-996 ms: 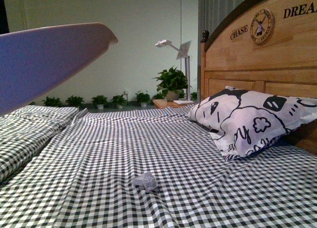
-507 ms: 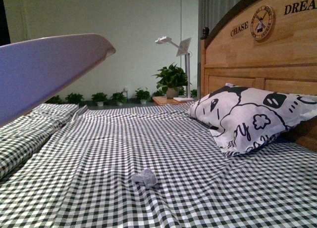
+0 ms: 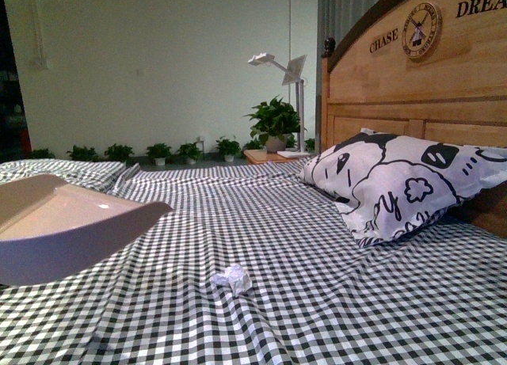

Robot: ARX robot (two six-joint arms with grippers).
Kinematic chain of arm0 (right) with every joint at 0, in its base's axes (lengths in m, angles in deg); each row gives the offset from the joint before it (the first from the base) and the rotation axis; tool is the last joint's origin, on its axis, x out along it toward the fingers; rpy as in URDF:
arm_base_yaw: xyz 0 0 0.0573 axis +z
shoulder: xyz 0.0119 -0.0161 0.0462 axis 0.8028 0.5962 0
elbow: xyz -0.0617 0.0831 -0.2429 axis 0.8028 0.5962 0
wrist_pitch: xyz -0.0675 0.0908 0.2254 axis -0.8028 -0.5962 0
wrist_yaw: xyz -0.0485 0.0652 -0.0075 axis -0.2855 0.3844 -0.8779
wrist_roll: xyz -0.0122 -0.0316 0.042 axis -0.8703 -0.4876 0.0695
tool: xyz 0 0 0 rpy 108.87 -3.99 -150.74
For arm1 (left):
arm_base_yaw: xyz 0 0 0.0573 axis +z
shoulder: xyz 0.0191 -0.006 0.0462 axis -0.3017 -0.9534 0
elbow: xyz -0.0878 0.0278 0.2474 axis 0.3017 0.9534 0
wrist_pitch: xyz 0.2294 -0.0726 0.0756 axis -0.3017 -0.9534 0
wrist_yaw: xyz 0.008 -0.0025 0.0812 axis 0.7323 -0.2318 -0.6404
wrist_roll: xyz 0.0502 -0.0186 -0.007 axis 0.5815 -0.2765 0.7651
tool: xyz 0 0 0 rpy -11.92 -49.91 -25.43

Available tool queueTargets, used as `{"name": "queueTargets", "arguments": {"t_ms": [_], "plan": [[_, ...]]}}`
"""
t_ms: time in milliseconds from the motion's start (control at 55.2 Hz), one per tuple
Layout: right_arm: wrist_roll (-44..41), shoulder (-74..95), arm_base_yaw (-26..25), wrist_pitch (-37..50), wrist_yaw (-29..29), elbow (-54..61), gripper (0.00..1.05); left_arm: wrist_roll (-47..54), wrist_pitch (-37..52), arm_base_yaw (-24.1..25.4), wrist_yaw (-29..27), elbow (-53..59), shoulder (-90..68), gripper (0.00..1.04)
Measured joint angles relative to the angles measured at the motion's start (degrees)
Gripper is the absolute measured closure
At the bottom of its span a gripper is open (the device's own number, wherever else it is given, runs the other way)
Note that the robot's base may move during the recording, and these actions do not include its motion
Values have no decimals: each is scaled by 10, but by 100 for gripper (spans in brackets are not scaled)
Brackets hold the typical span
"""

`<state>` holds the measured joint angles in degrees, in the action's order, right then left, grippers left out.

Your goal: Clean up trash

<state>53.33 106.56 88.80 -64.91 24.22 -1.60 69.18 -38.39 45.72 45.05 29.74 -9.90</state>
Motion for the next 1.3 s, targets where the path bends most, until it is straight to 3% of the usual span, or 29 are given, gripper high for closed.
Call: {"name": "queueTargets", "arguments": {"t_ms": [181,417,1305], "plan": [[0,0,0,0,0,0,84,80,0,-26,-13,-32,-56,76],[0,0,0,0,0,0,84,146,-94,-57,-52,-80,-107,76],[0,0,0,0,0,0,84,130,-77,-128,-108,-152,-214,76]]}}
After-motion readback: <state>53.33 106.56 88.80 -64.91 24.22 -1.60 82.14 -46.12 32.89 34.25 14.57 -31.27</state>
